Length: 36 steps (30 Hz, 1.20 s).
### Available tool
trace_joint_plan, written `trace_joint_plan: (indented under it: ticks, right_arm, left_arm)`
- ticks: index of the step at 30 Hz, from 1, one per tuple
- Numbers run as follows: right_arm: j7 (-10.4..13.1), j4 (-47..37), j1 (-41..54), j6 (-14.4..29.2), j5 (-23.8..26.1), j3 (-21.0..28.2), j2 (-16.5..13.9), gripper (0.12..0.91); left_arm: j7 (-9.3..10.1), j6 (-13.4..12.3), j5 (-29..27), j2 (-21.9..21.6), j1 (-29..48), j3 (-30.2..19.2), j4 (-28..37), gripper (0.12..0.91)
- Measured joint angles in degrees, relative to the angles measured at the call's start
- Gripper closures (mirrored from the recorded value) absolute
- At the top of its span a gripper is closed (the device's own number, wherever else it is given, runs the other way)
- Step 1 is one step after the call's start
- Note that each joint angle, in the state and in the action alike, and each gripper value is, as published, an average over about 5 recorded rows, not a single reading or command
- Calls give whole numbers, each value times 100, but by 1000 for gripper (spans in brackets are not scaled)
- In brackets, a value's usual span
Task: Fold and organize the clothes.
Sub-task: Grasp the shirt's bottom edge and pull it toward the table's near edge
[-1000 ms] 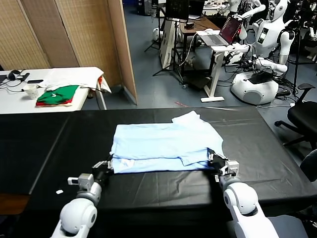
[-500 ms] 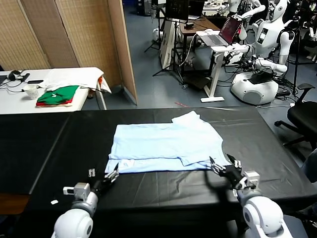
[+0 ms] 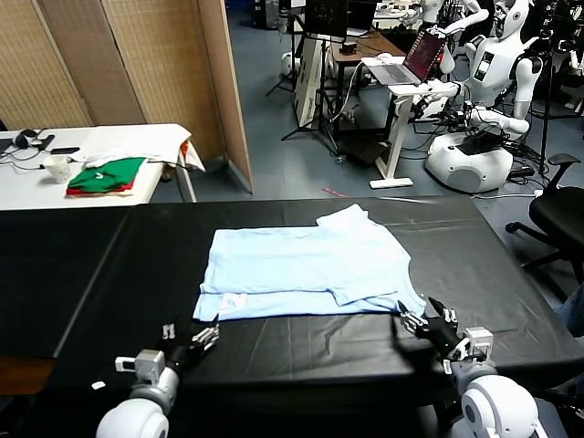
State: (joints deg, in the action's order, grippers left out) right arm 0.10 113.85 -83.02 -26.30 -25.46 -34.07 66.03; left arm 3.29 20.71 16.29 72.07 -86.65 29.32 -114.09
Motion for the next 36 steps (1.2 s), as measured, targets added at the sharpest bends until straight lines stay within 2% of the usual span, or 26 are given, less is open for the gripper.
trace_joint_plan:
  ticks: [3, 6, 8, 11, 21, 29, 36]
  right_arm:
    - [-29, -25, -5, -14, 3, 48, 15, 598]
    - [-47, -16, -9, -25, 1, 89, 18, 707]
    - [-52, 10, -16, -37, -5, 102, 5, 800]
    - [-50, 58, -38, -67, -21, 102, -30, 881]
    - [38, 228, -238, -236, -25, 21, -177, 885]
    - [131, 429, -497, -372, -52, -12, -306, 885]
    - [220, 742, -876, -434, -54, -46, -212, 876]
  left_arm:
    - [-2, 0, -14, 0, -13, -11, -1, 616]
    - [-2, -1, -39, -2, -36, -27, -9, 733]
    - [-1, 0, -53, -4, -57, -33, -17, 766]
    - [1, 3, -73, -7, -86, -38, -30, 802]
    - [16, 23, -243, -35, -225, -31, -137, 880]
    - [84, 53, -592, -220, -519, 135, -319, 883]
    - [150, 109, -879, -242, -1090, 316, -699, 883]
